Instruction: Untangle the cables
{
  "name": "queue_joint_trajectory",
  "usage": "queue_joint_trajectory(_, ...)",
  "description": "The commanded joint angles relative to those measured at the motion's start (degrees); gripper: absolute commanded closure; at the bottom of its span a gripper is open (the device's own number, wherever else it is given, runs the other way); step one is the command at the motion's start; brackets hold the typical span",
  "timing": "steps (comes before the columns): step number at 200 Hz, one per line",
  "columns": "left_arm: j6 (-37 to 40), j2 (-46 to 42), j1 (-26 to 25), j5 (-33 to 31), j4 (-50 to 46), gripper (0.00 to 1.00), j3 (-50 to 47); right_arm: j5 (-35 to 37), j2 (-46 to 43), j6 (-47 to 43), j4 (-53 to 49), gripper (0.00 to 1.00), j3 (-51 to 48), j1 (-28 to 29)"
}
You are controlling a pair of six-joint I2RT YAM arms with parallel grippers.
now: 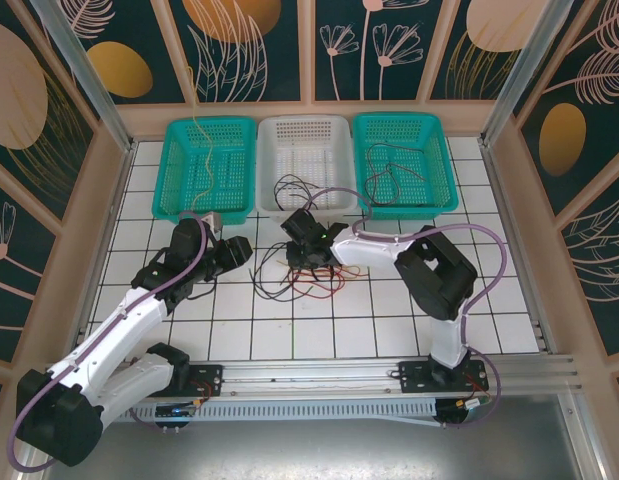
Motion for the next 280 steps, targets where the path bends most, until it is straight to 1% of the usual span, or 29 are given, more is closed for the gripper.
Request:
queue_joint_trajectory(1,-0.32,-0.47,0.13,-0.53,0.36,0.51,0.18,0.52,1.45,-0.17,0.52,0.78,1.64,-0.33)
queue_joint_trajectory(6,-0.28,-0.47,0.13,-0.53,0.36,0.51,0.26,0.51,1.58,-0.17,0.52,0.76,1.66,-0.33)
queue_joint_trajectory(15,-0.23,-0.43,0.13,-0.53,0.36,0.51,0.44,0.42,1.63,-0.21,0.52,0.76,1.55,-0.33)
queue_joint_trajectory(41,-0.10,-0.26,0.13,-0.29,0.65,0.52,1.38,1.49,0.25,-0.41,-0.16,0.92,1.53,-0.25)
queue_joint_trajectory(55,-0.10,-0.43,0.13,1.56,2.13,0.52,1.83,2.44,-2.36,-0.99,-0.85,1.00,1.24,0.23)
queue_joint_trajectory(79,-0.76,-1.46,0.13,7.40,7.72,0.51,1.95,4.51,-10.93,-2.63,-1.35,1.00,-0.36,2.18)
queue_joint_trajectory(114,-3.72,-2.28,0.13,14.03,17.27,0.51,1.16,3.61,-26.68,-6.17,1.79,1.00,-3.08,6.16)
queue_joint_trajectory(134,-5.90,-1.47,0.13,17.54,22.34,0.51,0.72,3.13,-32.61,-7.75,1.86,1.00,-2.71,7.36)
queue_joint_trajectory(148,-7.06,-0.91,-0.04,20.20,25.51,0.49,0.58,2.64,-35.45,-8.78,1.39,1.00,-1.68,7.73)
queue_joint_trajectory(173,-7.04,-1.12,-1.29,22.29,28.42,0.43,1.54,0.99,-39.51,-10.87,2.60,1.00,0.24,7.87)
queue_joint_trajectory(188,-7.39,-1.17,-2.07,23.39,30.36,0.42,2.05,0.37,-41.26,-11.37,4.03,1.00,1.46,7.48)
queue_joint_trajectory(197,-8.23,-1.17,-2.61,24.07,32.39,0.41,1.88,-0.77,-41.73,-11.58,4.69,1.00,2.43,7.08)
queue_joint_trajectory(220,-10.29,-0.93,-4.99,26.26,38.14,0.40,1.85,-0.81,-41.97,-12.01,5.09,1.00,4.77,6.72)
queue_joint_trajectory(225,-10.30,-0.91,-5.57,26.59,38.91,0.39,1.94,-2.15,-41.97,-12.08,5.01,1.00,5.25,6.66)
queue_joint_trajectory(243,-9.56,-0.91,-6.85,27.15,39.03,0.38,1.92,-1.61,-42.42,-12.25,5.41,1.00,5.98,6.52)
queue_joint_trajectory(258,-8.59,-1.08,-6.97,26.10,36.81,0.38,1.55,-1.93,-43.72,-12.08,7.39,1.00,5.79,6.20)
queue_joint_trajectory(280,-8.93,-1.55,-6.95,26.38,37.09,0.37,0.23,-2.04,-45.51,-12.04,9.21,1.00,6.39,5.38)
